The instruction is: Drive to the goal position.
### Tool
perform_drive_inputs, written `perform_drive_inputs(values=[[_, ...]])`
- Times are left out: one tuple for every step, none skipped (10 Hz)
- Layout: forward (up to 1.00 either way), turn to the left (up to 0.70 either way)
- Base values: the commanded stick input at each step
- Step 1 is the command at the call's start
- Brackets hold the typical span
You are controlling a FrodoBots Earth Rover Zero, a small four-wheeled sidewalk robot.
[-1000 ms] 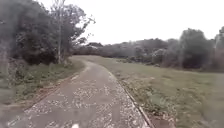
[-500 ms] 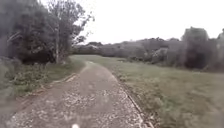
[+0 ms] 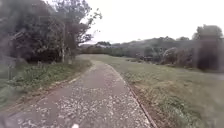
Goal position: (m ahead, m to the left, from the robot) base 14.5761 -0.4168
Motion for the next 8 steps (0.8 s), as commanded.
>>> perform_drive_inputs(values=[[0.7, 0.0], [0.7, 0.0], [0.7, 0.0], [0.7, 0.0], [0.7, 0.0], [0.7, 0.0], [0.7, 0.0], [0.7, 0.0]])
